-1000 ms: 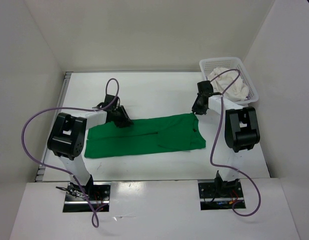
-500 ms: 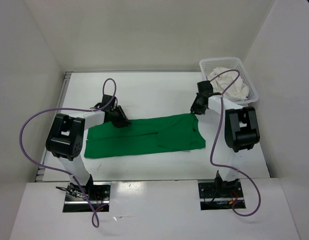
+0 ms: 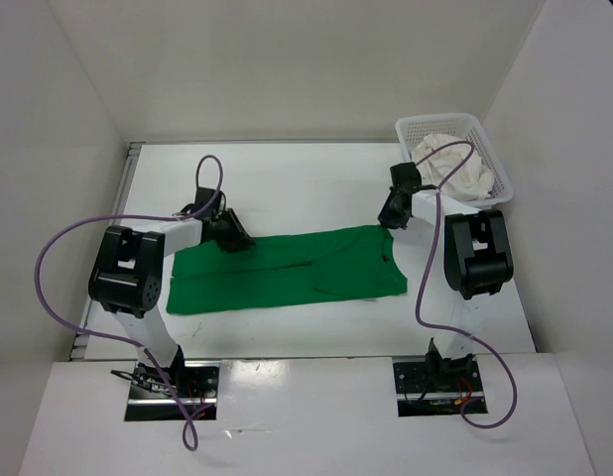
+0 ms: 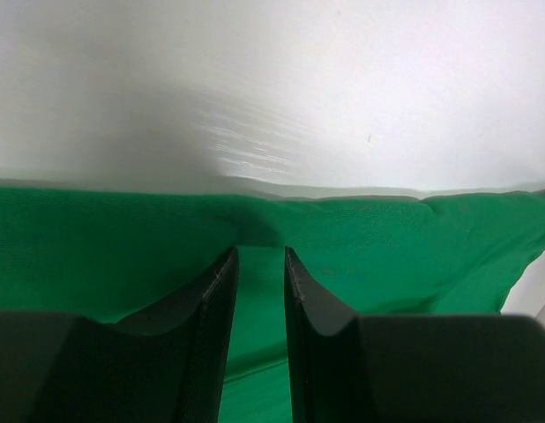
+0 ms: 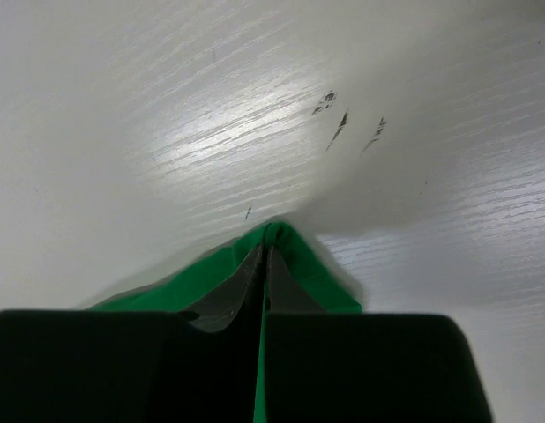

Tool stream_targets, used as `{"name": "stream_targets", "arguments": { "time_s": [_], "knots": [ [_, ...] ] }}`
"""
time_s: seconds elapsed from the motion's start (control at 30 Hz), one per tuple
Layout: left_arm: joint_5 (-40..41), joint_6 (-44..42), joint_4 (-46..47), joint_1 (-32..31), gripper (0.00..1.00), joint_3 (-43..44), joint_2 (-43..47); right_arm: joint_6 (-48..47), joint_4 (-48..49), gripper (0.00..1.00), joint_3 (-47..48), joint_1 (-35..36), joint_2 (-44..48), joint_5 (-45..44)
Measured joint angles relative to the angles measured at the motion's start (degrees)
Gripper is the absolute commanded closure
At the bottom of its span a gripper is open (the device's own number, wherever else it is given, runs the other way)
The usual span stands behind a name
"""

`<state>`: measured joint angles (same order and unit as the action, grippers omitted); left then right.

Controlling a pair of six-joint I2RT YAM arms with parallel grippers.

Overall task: Fold and stack the t-shirts
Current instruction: Fold the other side of the tshirt into a rectangle, then rotate the tshirt 90 degrees

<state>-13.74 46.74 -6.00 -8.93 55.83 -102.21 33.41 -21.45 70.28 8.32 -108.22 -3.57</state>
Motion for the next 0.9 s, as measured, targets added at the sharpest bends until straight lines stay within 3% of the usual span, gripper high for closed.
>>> {"name": "stream_targets", "arguments": {
  "time_s": [0.2,0.43,0.57,0.7,0.87,0.9],
  "knots": [
    [-0.5,0.3,0.7,2.3,0.65,-1.8,1.2,0.1,-0.1,0.98,-0.5,-0.4,0.0,-1.6],
    [-0.5,0.4,0.7,3.6,0.64,-2.5,1.9,0.5,-0.2,0.65,-0.7,-0.7,0.0,-1.9],
    [0.4,0.2,-0.8,3.7,0.62,-2.6,3.6,0.6,-0.9,0.61,-0.7,-0.8,0.5,-1.6],
    [1.0,0.1,-2.2,3.8,0.61,-2.6,6.9,0.6,-2.4,0.64,-0.7,-0.9,4.2,-0.1],
    [0.7,0.0,-3.0,3.9,0.61,-1.5,9.9,1.2,-2.4,0.97,-3.1,0.2,11.5,2.2],
    [0.5,-0.1,-3.0,3.9,0.61,-1.4,10.2,1.6,-2.4,0.98,-4.2,0.9,12.8,2.7]
  ]
}}
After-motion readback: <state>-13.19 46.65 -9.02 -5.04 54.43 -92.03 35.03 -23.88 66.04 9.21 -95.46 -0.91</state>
